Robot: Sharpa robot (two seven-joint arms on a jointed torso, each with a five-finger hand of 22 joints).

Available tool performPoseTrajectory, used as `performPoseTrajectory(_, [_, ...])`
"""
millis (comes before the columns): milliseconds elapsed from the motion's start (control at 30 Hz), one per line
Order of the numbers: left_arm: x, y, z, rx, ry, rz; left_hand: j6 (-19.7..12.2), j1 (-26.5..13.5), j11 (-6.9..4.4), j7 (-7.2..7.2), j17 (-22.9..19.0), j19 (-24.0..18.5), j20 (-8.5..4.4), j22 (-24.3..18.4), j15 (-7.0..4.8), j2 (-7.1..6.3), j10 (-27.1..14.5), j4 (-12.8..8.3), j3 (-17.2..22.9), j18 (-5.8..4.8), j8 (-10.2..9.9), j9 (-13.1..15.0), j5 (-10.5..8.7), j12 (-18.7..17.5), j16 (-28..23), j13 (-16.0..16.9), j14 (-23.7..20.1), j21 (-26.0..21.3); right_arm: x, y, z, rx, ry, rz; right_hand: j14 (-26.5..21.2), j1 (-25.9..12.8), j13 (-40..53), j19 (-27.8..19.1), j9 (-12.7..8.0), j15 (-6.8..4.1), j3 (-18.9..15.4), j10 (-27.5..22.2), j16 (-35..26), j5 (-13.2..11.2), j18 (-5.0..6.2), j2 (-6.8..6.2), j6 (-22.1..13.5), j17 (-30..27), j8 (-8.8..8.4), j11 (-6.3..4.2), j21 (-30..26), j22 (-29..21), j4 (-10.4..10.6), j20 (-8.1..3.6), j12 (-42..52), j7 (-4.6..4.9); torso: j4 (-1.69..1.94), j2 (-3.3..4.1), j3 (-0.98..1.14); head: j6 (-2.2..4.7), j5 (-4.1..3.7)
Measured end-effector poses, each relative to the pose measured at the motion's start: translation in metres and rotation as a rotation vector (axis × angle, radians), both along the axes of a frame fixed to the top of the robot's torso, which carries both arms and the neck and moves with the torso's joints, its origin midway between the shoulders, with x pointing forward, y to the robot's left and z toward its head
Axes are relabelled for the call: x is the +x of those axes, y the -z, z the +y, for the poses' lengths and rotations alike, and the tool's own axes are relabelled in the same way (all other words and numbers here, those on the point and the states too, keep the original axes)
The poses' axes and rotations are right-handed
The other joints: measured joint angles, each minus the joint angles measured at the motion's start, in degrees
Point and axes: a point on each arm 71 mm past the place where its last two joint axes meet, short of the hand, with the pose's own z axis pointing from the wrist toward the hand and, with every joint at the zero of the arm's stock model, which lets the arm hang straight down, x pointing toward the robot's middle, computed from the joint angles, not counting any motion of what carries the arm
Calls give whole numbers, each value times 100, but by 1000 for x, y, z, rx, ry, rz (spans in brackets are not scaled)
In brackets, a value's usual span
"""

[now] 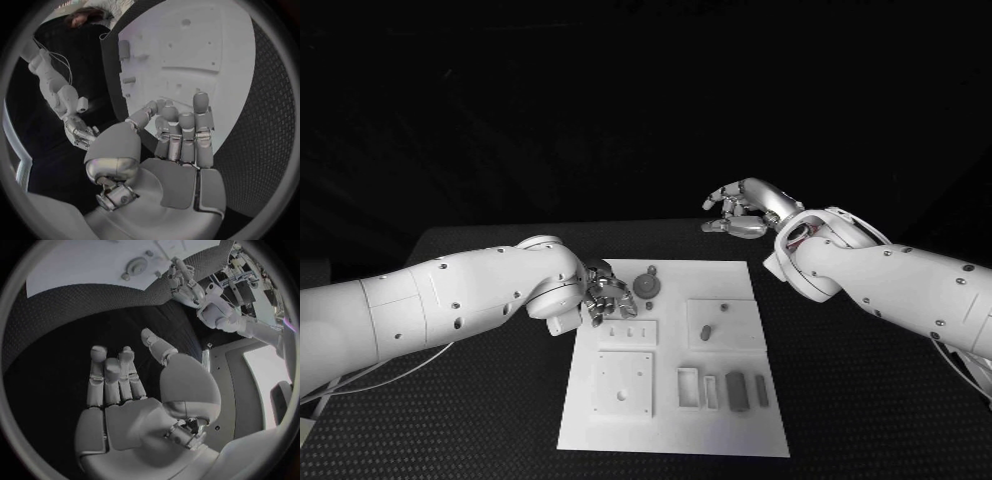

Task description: Assemble the parts on the task board

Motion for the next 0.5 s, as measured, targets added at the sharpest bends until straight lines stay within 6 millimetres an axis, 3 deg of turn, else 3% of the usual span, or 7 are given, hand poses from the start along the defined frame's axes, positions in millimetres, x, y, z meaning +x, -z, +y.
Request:
performPoseTrajectory(267, [-2,9,-1,41,11,18,14,-41,-9,-15,-2,20,-20,0,-3,40,9,1,1,0,-68,0,27,93,112,111,41,303,0,0,0,2,-1,2,-1,45,-6,-1,-5,1,0,0,0,0,2,0,-4,0,0,0,0,0,0,1,0,3,7,-4,-6,-44,-24])
performPoseTrajectory(367, [-5,17,0,62,22,37,14,-41,-10,-16,-16,25,-32,-1,-3,40,10,1,2,0,-91,0,257,94,137,133,44,383,0,0,1,3,-2,2,-1,45,-6,-9,-5,1,0,0,0,0,4,0,-14,0,0,0,0,0,0,9,0,-4,8,-7,-6,-53,-27])
performPoseTrajectory(500, [-6,22,-2,69,26,52,16,-41,-20,-16,-22,6,-51,-1,3,40,20,2,2,0,-98,0,348,94,154,140,52,414,0,0,2,3,-4,3,-1,45,-6,-9,-5,1,0,1,0,0,7,0,-15,0,0,0,0,0,0,9,0,-3,7,-7,-9,-66,-35])
